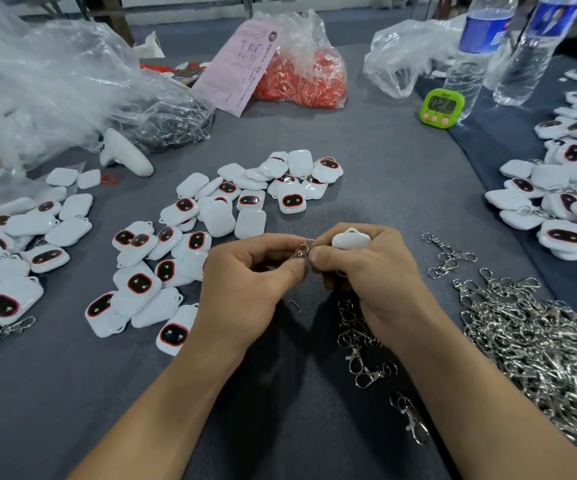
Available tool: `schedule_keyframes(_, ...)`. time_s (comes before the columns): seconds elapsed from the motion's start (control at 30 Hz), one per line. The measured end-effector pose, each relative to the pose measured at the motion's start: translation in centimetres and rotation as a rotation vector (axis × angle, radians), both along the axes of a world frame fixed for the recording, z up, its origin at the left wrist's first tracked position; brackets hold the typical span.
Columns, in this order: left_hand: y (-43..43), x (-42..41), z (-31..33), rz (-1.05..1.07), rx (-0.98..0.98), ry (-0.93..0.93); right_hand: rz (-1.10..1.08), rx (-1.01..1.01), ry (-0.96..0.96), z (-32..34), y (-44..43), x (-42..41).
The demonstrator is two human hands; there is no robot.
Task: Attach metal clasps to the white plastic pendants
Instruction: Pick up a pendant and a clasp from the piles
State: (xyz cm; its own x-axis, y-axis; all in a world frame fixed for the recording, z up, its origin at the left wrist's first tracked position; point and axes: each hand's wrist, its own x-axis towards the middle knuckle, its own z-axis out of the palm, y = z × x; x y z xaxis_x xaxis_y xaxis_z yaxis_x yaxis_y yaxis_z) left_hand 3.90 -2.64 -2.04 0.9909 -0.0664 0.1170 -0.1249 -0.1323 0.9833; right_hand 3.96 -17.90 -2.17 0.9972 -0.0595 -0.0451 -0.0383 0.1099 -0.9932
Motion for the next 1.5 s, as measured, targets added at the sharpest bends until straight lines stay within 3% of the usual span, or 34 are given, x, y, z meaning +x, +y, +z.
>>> schedule_keyframes(0.13,0.0,0.1,0.2,0.024,-0.055,0.038,-0.053,-0.031,-0.023,0.0,0.0,0.0)
schedule_keyframes(0.5,-0.1,0.2,0.1,0.055,-0.056,-0.001,-0.161,-0.651,-0.266,0.0,-0.3,-0.8)
schedule_keyframes(0.7,0.1,0.1,-0.1,0.063,0.159,-0.107,-0.053,-0.960,-0.423,0.0,0.0,-1.0)
schedule_keyframes(0.77,0.1,0.1,-0.1,0.099,0.162,-0.121,-0.071,-0.818,-0.327,-0.3,-0.1,-0.8)
schedule_keyframes(0.87,0.0,0.4,0.0,0.054,-0.058,0.012,-0.116,-0.425,-0.140,-0.2,-0.3,-0.4)
schedule_keyframes(0.97,0.0,0.6,0.2,-0.094,-0.292,0.200,0.041,-0.043,-0.059,0.2,-0.4,-0.4)
schedule_keyframes(1.03,0.2,0.6,0.1,-0.129,-0.298,0.196,0.148,0.070,-0.008,0.5,-0.7,-0.4)
schedule_keyframes(1.27,0.3,0.5,-0.3,-0.118,0.133,-0.149,0.200,-0.002,0.081,0.7,-1.7,-0.2)
schedule_keyframes(1.5,0.2,0.2,-0.3,-0.138,0.151,-0.209,0.246,-0.072,0.080,0.8,-2.1,-0.2)
